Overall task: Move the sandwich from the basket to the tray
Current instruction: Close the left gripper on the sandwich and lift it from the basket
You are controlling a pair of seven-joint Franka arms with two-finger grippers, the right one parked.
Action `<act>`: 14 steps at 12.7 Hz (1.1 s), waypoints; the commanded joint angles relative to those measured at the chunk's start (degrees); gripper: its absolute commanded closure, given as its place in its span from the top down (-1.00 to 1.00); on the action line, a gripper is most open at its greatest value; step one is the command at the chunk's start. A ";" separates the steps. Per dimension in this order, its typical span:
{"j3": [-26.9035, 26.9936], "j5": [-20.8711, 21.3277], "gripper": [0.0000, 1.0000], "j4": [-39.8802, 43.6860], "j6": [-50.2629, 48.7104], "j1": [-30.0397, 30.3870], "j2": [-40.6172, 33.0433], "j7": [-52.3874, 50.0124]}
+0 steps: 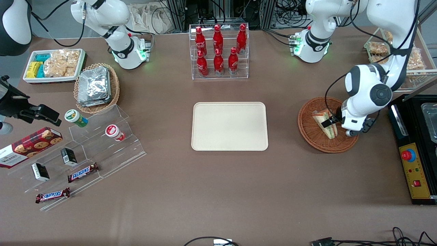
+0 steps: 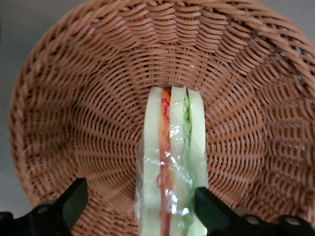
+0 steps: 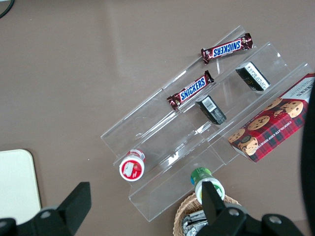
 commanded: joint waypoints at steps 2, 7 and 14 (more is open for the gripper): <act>0.08 0.78 1.00 0.05 1.12 -0.57 1.00 -2.09; -0.01 0.86 1.00 1.54 0.42 -1.27 0.39 -1.83; -0.27 1.04 1.00 3.75 -2.93 -2.33 0.47 -4.72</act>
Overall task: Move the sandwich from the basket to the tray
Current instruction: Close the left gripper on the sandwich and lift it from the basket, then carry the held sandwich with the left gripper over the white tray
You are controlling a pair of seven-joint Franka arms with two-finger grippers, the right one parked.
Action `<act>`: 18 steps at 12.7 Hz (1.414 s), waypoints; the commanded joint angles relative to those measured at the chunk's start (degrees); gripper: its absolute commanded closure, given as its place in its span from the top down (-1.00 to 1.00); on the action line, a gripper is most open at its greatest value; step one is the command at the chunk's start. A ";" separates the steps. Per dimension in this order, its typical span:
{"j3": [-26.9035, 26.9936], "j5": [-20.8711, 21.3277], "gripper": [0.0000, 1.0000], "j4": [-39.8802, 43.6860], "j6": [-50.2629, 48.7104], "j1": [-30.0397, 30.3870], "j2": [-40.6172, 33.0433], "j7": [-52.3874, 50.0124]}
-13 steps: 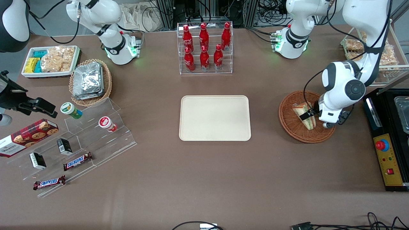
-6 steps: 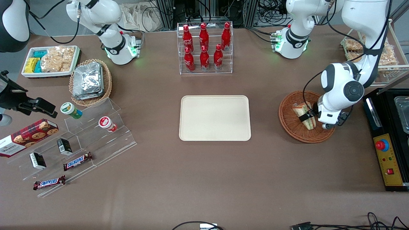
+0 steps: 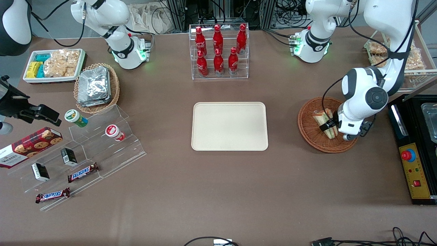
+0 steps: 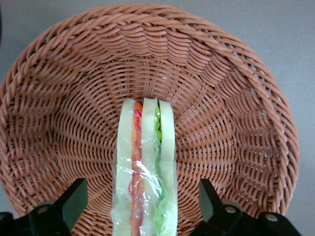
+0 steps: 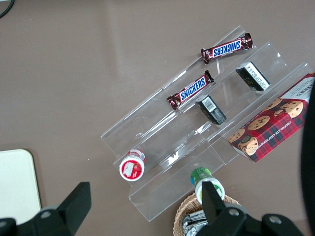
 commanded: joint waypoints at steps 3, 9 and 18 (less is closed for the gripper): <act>-0.05 0.86 1.00 -0.02 -0.89 -0.22 0.92 -2.20; -0.05 0.34 0.98 -0.28 -0.01 -0.22 2.07 -2.29; -0.05 -0.02 -1.00 -0.37 -5.79 -0.75 -2.22 -2.29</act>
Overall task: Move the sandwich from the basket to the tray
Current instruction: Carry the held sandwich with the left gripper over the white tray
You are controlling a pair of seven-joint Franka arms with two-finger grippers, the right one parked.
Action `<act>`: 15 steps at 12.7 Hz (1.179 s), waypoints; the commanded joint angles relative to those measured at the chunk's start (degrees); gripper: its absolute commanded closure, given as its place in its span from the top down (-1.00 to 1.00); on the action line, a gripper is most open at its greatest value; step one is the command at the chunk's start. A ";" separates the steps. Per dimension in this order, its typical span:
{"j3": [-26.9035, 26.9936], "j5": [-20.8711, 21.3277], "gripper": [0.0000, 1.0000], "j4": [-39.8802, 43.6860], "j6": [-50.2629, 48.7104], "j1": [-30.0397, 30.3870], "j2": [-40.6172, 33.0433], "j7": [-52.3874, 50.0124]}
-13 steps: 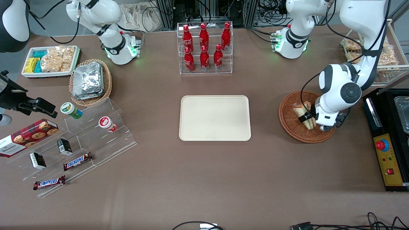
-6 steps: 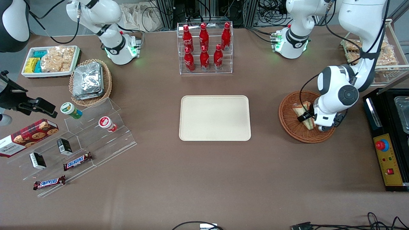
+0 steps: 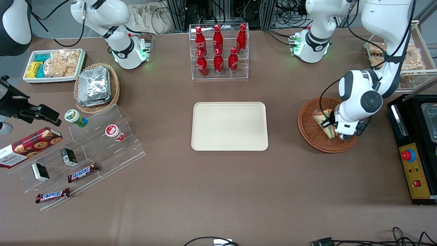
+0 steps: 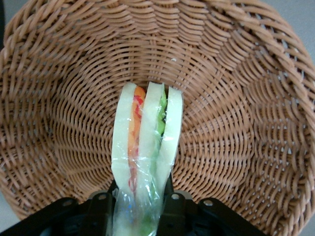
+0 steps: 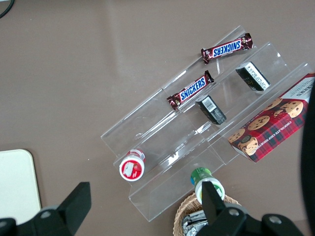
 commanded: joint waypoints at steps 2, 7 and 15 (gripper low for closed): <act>-0.02 0.12 -1.00 0.43 -10.96 -1.24 -9.92 -0.64; -0.11 -0.14 -1.00 13.65 -37.21 -1.24 -22.87 5.24; -6.06 -2.78 -1.00 35.14 -55.91 -2.12 -21.47 7.63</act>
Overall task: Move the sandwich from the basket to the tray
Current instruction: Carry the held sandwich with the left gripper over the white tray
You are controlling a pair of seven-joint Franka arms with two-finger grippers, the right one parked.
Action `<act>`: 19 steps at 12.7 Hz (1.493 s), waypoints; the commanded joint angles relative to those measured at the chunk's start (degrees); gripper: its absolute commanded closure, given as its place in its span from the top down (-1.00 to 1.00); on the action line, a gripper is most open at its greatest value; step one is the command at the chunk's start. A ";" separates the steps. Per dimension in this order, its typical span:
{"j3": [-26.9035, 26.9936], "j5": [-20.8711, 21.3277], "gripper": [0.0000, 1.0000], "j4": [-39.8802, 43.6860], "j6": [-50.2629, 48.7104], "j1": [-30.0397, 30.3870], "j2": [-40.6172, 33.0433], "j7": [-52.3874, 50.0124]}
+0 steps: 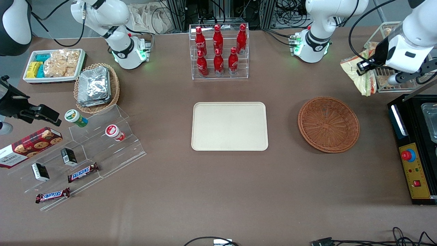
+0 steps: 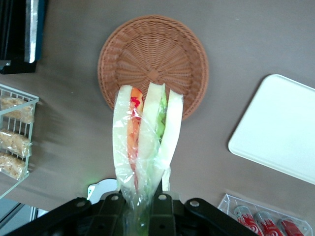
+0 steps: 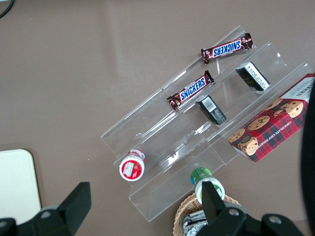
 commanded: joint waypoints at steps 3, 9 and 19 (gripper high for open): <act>-12.63 -3.97 -0.95 10.17 -2.02 -0.05 7.56 -8.15; -35.93 -0.06 -0.95 30.41 -1.32 -0.14 31.21 -26.05; -35.18 11.82 -0.96 -3.92 34.14 1.01 34.29 -20.16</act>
